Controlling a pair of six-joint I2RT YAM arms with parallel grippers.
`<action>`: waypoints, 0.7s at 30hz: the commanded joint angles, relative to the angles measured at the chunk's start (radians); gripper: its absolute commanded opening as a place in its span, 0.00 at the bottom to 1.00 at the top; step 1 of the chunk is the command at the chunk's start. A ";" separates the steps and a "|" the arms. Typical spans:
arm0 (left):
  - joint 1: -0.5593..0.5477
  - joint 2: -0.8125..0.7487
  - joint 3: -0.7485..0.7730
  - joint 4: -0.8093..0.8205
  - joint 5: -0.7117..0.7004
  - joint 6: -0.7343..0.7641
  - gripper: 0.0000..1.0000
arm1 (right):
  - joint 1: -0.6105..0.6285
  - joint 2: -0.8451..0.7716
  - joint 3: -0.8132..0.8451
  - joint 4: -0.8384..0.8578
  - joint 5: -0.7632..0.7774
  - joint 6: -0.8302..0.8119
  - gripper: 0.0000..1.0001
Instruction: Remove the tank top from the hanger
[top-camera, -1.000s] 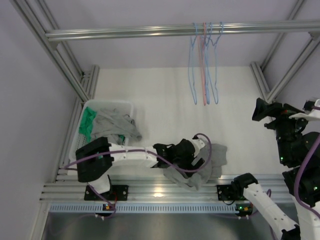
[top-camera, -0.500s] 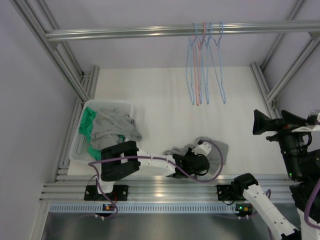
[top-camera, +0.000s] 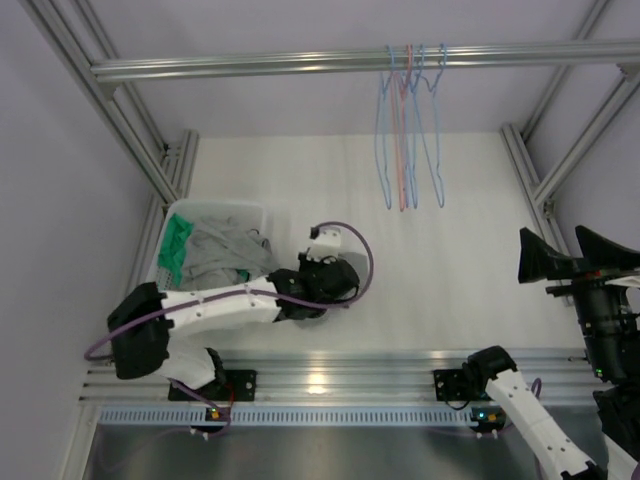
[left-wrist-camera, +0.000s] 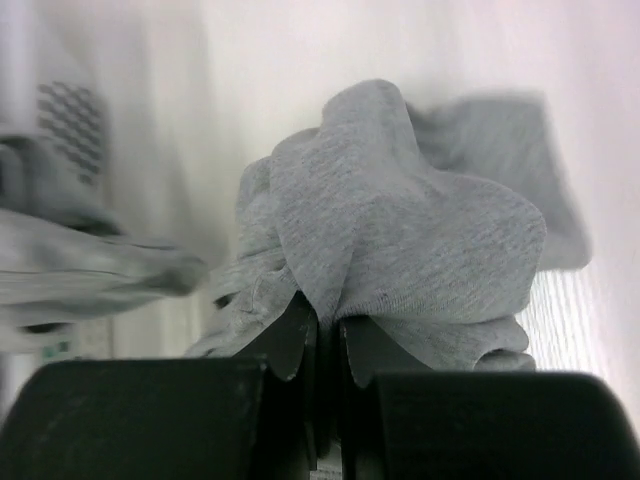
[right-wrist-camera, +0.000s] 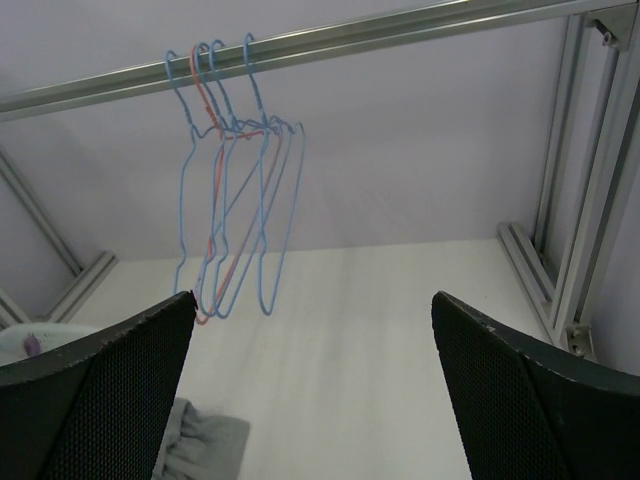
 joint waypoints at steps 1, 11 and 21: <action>0.080 -0.162 0.044 -0.134 -0.093 -0.069 0.00 | 0.004 -0.007 0.033 -0.010 -0.010 -0.013 0.99; 0.447 -0.286 0.026 -0.237 0.013 -0.045 0.00 | 0.004 -0.017 0.058 -0.008 -0.018 -0.026 0.99; 0.533 -0.440 0.118 -0.269 -0.039 -0.025 0.00 | 0.004 -0.011 0.058 -0.002 -0.017 -0.028 0.99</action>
